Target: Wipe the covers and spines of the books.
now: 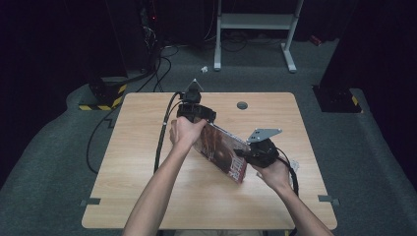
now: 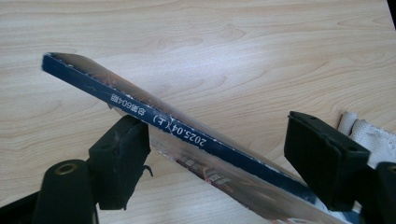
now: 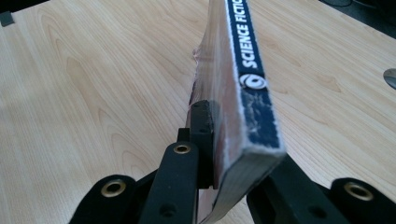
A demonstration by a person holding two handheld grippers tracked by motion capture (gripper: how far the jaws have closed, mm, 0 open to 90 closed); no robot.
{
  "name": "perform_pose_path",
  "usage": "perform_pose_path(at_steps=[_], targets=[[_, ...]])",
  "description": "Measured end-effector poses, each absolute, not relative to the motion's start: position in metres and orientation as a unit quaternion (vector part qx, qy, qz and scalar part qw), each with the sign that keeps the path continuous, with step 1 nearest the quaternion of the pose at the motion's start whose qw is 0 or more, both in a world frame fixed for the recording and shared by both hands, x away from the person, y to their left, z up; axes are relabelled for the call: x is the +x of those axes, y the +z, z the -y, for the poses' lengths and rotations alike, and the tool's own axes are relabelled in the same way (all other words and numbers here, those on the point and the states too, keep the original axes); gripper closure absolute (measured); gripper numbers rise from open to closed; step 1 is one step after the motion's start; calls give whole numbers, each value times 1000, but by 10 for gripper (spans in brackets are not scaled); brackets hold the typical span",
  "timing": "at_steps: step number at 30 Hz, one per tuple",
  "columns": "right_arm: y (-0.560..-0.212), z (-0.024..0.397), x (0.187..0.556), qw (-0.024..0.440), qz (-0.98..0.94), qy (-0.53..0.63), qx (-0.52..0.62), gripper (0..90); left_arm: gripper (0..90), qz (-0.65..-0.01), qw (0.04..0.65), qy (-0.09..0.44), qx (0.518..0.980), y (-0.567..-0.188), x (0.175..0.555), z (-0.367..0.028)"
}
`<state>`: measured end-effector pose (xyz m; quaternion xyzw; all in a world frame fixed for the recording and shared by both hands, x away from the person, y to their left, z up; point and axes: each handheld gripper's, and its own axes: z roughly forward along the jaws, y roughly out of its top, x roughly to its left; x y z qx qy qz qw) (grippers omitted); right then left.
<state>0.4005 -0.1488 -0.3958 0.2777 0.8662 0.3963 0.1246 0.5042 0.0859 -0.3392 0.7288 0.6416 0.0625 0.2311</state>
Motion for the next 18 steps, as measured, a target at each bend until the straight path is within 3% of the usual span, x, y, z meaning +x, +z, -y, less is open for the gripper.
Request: perform_pose_path(at_steps=[12,18], targets=[[-392,144,399,129,-864,404,272,839,274,-643,192,82,736,-350,509,-70],[-392,144,398,131,-864,403,271,839,337,-639,189,86,741,-351,509,-65]])
